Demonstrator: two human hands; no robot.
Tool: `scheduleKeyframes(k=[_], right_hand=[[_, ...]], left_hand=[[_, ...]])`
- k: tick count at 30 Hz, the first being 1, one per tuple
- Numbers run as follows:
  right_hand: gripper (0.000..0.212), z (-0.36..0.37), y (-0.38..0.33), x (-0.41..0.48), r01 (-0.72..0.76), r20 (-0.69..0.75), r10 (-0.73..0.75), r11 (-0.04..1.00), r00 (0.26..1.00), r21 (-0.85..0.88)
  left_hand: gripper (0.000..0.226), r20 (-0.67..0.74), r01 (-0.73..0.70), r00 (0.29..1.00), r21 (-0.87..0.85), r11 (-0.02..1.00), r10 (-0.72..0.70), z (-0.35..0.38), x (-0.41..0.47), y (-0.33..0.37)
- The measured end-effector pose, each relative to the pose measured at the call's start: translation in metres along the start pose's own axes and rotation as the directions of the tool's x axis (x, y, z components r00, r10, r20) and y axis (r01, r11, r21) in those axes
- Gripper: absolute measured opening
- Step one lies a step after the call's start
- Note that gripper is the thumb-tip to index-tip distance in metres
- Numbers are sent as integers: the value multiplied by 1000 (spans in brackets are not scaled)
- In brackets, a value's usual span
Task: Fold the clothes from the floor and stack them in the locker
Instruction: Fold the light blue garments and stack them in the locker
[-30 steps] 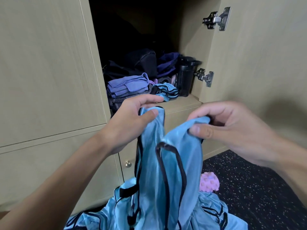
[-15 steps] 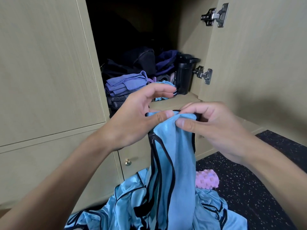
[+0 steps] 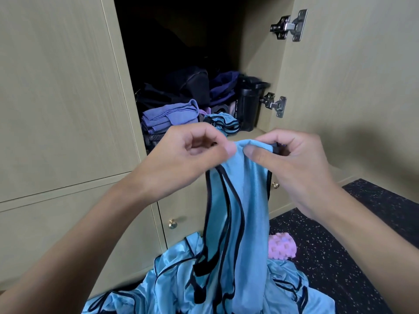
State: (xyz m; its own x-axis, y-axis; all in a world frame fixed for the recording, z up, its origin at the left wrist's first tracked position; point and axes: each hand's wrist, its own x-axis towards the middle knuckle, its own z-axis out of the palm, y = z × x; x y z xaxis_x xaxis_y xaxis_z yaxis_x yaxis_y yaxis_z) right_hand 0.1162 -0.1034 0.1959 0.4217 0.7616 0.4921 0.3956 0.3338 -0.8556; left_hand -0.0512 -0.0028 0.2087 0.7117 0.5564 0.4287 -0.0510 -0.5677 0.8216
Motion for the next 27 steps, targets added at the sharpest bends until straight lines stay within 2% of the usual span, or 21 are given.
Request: scheduleKeyframes(k=[3,8,11,14,17,19,21,23,25,27], right_hand=[[9,-1,-4,2,12,-19,-13,1000,1000,-23],[11,-5,-7,7,33,-16,-33,999,999,-24],[11,-9,-7,9,44,-30,-45,998,999,-53],[17,-11,-7,10,46,-60,-50,997,997,-68],[29,-10,-8,9,49,-70,-50,999,996,-3],[42,-11,-6,9,-8,-61,11,998,998,58],[48,-12,-7,8,-112,31,109,983,994,144],[35,-12,-7,7,-166,126,146,972,981,167],[21,-9,-7,6,-144,113,128,979,985,148],[15,-7,-7,6,-106,63,98,984,993,142]], left_hand=[[29,2,23,1000,49,999,-23,6,1,2],[21,-167,26,986,39,999,-19,6,5,5],[23,-233,21,972,-97,995,-43,2,8,6],[27,-222,9,972,-277,961,-73,2,9,6],[29,-210,-5,974,-380,925,-81,2,9,9],[29,-215,-17,974,-407,913,-77,2,9,11],[29,-223,-19,972,-406,914,-79,2,8,12],[29,-251,-26,964,-413,911,-86,3,8,11],[32,-261,-11,959,-432,902,-114,4,7,9],[49,-199,79,964,-417,905,-176,10,5,6]])
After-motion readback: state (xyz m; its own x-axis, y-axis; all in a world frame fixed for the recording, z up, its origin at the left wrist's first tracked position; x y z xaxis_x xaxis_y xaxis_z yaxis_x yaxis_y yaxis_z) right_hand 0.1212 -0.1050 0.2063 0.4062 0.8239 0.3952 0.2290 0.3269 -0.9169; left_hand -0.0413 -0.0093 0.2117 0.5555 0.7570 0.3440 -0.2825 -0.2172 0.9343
